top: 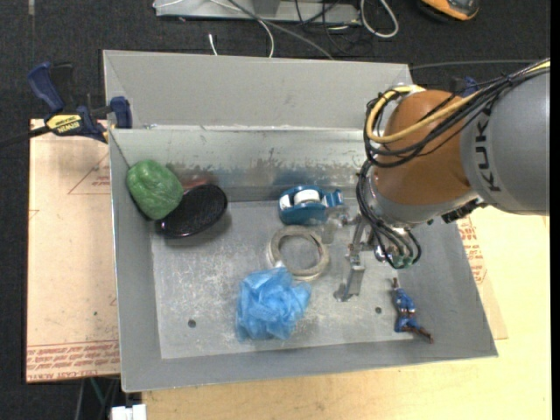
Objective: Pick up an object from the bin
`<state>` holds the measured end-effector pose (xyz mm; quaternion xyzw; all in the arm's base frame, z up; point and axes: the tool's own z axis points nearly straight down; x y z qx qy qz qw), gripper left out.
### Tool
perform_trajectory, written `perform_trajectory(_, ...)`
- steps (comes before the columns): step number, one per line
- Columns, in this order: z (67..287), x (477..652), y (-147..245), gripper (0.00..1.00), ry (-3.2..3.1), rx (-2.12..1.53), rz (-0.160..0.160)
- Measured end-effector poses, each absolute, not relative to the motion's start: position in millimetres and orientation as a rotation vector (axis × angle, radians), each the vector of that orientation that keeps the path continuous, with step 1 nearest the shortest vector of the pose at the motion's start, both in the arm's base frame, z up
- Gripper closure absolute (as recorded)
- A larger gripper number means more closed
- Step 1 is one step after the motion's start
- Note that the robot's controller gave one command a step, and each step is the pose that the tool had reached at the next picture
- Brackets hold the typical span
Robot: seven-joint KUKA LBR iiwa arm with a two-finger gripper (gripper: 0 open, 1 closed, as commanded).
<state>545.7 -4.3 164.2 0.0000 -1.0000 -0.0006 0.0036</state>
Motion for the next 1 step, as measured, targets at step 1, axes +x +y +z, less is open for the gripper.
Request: perform_trajectory(1, 168.8, 547.3, -4.4, 0.00, -3.142, 0.000, -0.001)
